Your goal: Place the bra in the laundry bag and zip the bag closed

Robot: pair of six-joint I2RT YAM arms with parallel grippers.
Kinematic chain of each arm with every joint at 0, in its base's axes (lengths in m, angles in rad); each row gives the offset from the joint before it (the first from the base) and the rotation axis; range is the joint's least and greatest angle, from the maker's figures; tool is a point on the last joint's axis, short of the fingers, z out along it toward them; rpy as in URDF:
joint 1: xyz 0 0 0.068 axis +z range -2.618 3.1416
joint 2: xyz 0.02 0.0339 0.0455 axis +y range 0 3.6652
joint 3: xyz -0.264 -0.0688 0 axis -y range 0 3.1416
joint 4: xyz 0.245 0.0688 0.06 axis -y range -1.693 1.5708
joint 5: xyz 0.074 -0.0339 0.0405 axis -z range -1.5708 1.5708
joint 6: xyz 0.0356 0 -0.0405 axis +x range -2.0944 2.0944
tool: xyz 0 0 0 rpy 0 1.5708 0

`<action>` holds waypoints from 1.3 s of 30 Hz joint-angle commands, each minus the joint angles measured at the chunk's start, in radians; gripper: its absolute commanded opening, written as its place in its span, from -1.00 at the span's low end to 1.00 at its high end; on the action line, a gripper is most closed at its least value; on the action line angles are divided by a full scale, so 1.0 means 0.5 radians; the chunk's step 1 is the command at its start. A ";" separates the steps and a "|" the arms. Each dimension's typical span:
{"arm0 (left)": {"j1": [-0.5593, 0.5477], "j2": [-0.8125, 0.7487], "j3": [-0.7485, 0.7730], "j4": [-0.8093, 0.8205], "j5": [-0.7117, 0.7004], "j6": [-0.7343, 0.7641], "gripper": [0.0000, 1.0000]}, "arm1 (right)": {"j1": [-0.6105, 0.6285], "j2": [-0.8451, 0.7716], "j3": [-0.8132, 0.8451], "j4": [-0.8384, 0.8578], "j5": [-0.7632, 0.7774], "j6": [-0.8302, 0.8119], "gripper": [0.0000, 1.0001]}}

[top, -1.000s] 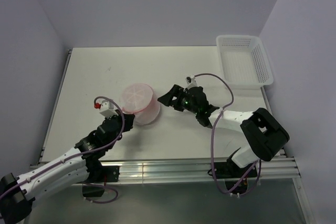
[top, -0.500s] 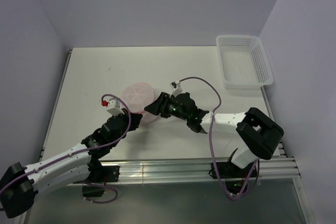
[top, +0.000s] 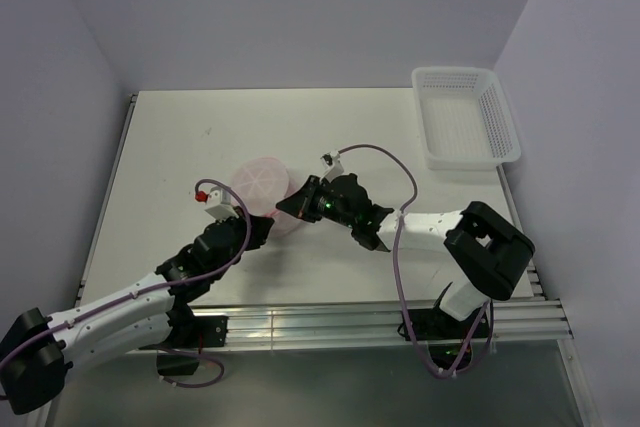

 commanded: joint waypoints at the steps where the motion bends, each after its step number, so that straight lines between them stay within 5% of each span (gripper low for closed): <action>1: -0.013 -0.066 0.055 -0.064 -0.053 0.059 -1.00 | -0.056 -0.023 0.043 0.018 0.034 -0.040 -1.00; 16: 0.118 -0.480 0.085 -0.717 -0.366 0.148 -1.00 | -0.581 -0.075 0.095 -0.277 -0.212 -0.359 -1.00; 21: 0.128 -0.462 0.082 -0.620 -0.259 0.157 -0.99 | -0.584 -0.081 0.092 -0.238 -0.242 -0.326 -0.96; 24: 0.128 -0.343 0.064 -0.461 -0.127 0.178 -0.99 | -0.462 -0.139 0.025 -0.176 -0.163 -0.277 -0.47; 28: 0.125 -0.266 0.116 -0.457 -0.129 0.179 -0.99 | -0.290 -0.179 -0.125 -0.004 -0.013 -0.185 0.58; 30: 0.125 -0.330 0.147 -0.527 -0.178 0.179 -0.50 | -0.235 -0.198 -0.165 0.091 0.115 -0.145 0.99; 31: 0.125 -0.409 0.192 -0.567 -0.224 0.182 -0.26 | -0.213 -0.204 -0.190 0.110 0.159 -0.133 0.99; 32: 0.125 -0.456 0.220 -0.643 -0.243 0.200 0.52 | -0.177 -0.225 -0.208 0.140 0.196 -0.120 0.99; 33: 0.125 -0.490 0.245 -0.674 -0.261 0.212 0.79 | -0.161 -0.250 -0.227 0.201 0.263 -0.102 0.99; 34: 0.125 -0.557 0.309 -0.714 -0.298 0.215 0.97 | -0.143 -0.280 -0.266 0.220 0.339 -0.099 0.99; 39: 0.125 -0.622 0.609 -0.972 -0.357 0.225 0.98 | -0.038 -0.510 -0.313 0.141 0.607 -0.197 0.99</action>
